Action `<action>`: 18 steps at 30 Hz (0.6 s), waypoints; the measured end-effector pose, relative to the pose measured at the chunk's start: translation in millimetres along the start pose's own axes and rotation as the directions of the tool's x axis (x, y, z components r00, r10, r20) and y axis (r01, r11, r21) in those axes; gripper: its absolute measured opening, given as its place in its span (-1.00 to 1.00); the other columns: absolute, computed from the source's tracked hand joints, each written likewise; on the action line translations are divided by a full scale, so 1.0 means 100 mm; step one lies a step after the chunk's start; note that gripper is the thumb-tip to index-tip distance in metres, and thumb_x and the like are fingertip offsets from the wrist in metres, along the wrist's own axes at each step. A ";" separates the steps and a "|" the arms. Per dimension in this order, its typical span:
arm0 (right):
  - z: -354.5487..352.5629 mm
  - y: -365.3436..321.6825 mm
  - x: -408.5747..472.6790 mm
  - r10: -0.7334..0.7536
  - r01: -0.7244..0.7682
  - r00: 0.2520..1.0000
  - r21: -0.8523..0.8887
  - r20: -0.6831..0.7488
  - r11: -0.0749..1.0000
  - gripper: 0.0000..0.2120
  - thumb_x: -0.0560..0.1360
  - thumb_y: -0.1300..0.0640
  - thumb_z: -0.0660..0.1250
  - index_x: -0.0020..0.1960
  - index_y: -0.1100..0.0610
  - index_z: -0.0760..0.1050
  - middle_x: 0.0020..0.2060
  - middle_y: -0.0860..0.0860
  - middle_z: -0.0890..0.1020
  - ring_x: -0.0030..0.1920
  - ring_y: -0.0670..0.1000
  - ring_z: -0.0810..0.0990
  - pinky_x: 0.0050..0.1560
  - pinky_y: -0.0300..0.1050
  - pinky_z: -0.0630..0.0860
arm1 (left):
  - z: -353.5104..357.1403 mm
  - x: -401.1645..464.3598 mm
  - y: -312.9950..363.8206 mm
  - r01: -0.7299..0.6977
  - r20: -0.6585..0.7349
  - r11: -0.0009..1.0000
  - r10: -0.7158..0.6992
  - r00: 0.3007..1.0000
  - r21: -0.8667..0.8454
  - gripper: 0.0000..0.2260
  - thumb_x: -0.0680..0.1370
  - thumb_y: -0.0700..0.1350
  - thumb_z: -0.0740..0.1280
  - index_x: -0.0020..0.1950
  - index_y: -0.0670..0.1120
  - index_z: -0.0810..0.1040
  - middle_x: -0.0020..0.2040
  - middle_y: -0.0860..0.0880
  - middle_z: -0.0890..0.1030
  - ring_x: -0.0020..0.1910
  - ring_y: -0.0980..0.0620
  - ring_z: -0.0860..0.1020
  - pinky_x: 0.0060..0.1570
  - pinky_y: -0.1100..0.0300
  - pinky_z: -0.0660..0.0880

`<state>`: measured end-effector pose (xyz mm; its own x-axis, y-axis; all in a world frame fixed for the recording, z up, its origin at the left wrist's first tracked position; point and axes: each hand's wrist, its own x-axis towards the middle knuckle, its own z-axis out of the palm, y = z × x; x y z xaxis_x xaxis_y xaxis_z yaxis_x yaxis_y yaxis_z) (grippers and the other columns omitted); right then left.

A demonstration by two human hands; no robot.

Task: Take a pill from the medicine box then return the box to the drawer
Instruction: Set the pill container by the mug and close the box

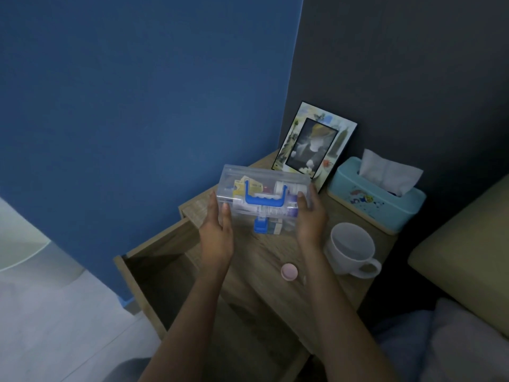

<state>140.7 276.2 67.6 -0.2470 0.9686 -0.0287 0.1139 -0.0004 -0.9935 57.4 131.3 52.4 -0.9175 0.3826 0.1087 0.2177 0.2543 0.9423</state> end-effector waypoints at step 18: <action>0.02 -0.02 -0.05 -0.016 0.016 1.000 0.006 0.007 1.000 -0.53 0.60 0.09 0.21 0.49 0.11 0.28 0.35 0.16 0.52 0.31 0.21 0.52 0.28 0.22 0.47 | 0.08 0.33 0.10 0.265 -0.172 0.938 -0.305 0.937 -0.223 -0.51 0.49 0.18 0.32 0.21 -0.17 0.60 0.12 -0.13 0.68 0.08 -0.04 0.64 0.13 0.01 0.57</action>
<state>139.5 270.6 69.1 -0.2551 0.9668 -0.0138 0.1038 0.0132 -0.9945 32.2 153.8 62.6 -0.9831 0.1276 -0.1312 -0.1128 0.1423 0.9834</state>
